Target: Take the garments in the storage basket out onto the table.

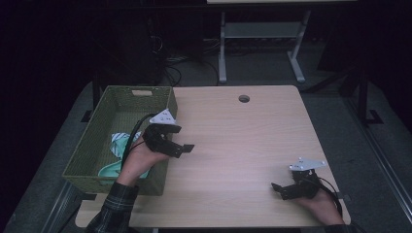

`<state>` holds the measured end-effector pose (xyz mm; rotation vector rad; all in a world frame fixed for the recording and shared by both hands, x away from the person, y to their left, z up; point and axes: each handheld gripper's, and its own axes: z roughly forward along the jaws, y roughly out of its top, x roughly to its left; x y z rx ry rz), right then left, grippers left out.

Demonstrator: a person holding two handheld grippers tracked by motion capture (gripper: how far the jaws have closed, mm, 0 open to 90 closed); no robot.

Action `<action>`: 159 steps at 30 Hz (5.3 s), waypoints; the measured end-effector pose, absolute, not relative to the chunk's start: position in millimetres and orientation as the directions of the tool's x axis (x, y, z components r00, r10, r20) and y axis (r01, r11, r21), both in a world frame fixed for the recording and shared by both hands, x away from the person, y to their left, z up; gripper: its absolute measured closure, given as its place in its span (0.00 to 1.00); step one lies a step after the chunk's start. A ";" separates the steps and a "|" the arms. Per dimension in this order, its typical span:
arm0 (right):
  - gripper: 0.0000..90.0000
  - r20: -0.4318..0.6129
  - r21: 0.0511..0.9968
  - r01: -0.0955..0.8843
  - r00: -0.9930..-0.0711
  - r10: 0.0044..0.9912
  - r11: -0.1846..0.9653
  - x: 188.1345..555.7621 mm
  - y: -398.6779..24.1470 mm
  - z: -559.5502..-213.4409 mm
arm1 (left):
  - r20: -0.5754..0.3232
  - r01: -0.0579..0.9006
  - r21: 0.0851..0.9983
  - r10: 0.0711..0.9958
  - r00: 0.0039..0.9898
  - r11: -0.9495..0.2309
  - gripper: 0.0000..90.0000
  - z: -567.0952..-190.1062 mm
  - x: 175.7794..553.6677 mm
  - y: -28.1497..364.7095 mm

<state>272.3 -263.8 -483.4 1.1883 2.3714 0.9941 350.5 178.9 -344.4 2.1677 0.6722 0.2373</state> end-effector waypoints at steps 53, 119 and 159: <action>0.00 0.035 0.703 0.579 -0.609 0.792 0.413 272.4 -263.8 -483.4 | -0.031 0.430 0.794 0.678 0.734 -0.430 0.16 -330.6 346.3 266.2; 0.00 0.034 0.700 0.580 -0.609 0.793 0.416 272.2 -263.9 -483.3 | -0.077 0.660 0.523 0.741 0.667 -0.539 0.34 -412.1 375.9 301.8; 0.00 0.035 0.703 0.578 -0.610 0.792 0.414 272.5 -264.1 -483.4 | -0.155 0.664 0.635 0.777 0.610 -0.395 0.91 -386.4 369.9 319.4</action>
